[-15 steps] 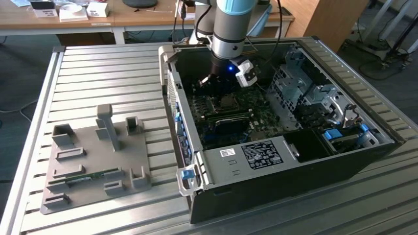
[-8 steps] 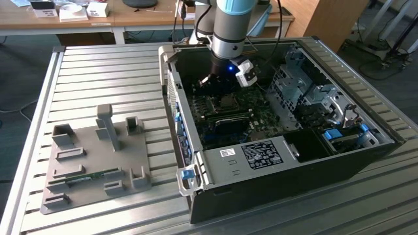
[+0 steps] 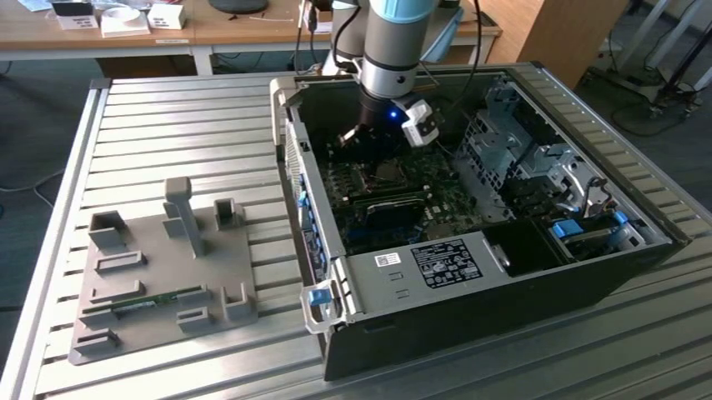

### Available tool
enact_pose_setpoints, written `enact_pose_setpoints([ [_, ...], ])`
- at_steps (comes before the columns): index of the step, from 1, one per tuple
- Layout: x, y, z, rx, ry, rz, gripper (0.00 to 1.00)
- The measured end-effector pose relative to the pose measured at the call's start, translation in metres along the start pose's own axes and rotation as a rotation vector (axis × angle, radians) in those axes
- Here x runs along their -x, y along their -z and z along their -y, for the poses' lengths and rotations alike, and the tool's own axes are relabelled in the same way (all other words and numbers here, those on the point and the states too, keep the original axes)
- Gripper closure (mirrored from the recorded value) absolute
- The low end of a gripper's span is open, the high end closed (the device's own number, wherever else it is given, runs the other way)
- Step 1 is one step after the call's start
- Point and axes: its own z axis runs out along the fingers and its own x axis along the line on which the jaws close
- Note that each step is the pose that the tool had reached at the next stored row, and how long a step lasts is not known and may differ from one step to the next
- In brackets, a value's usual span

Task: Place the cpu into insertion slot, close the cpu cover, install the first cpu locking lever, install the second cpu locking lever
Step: 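Close the cpu cover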

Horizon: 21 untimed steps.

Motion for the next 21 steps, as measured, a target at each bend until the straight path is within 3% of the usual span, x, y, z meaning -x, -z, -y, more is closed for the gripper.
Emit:
enact_pose_setpoints([
  [7,0.0001,0.0052,0.0,0.0,0.0,0.0,0.89],
  [17,0.0003,0.0218,-0.0003,-0.0001,0.0,-0.0001,0.89],
  [21,0.0003,0.0227,-0.0003,0.0001,0.0,0.0001,0.89],
])
